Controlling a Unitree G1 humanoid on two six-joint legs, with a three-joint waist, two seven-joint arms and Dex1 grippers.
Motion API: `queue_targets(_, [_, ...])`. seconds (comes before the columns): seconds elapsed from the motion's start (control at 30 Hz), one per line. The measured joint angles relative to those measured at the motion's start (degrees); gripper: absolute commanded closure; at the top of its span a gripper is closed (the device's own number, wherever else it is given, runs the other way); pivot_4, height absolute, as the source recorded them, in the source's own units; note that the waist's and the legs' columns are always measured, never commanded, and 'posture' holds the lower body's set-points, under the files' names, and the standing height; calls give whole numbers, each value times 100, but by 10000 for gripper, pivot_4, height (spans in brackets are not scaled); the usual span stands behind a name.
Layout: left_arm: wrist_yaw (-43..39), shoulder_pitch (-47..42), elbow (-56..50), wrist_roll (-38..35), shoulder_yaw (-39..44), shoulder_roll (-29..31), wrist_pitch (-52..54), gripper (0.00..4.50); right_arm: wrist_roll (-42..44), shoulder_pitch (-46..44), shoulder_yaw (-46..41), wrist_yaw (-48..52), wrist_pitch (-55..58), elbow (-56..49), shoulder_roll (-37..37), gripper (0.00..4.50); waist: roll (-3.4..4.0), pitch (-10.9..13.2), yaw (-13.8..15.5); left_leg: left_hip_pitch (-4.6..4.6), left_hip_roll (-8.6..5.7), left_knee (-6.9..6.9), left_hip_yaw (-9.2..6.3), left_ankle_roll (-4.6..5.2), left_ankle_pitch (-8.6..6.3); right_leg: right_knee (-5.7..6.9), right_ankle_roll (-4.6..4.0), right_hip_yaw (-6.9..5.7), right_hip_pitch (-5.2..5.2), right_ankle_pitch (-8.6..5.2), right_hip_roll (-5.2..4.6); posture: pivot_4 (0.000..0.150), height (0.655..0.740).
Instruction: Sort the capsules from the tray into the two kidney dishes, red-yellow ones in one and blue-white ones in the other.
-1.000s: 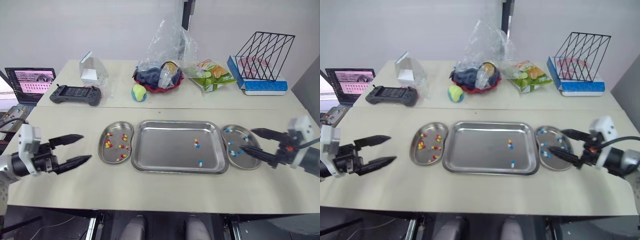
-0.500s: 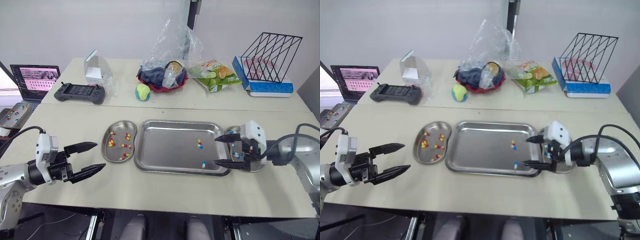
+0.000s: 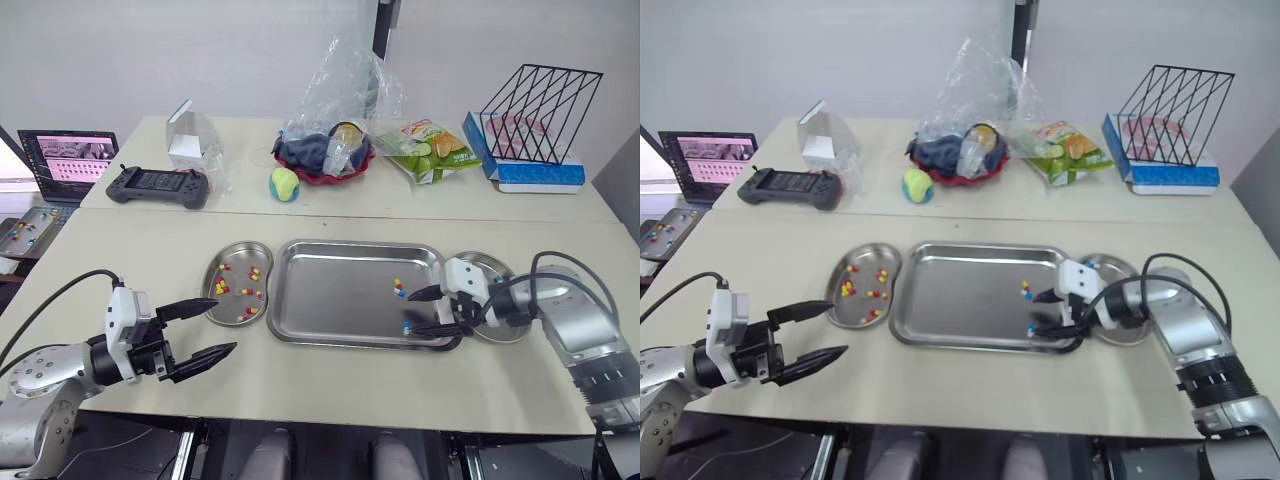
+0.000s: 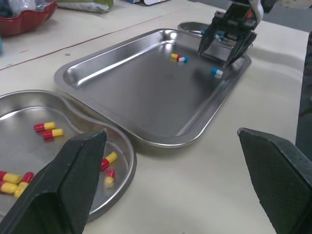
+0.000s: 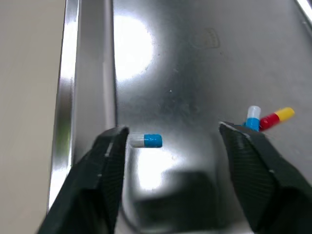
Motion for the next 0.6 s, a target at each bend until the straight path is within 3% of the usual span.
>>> queue_targets(0.6, [83,23,5,78,0,19,-8,0,-221,-262,146,340,-203,361,148,14457,0,0,17,1,-1,0,0,-1,0,-2,0,0,1,0,0,1500,7391])
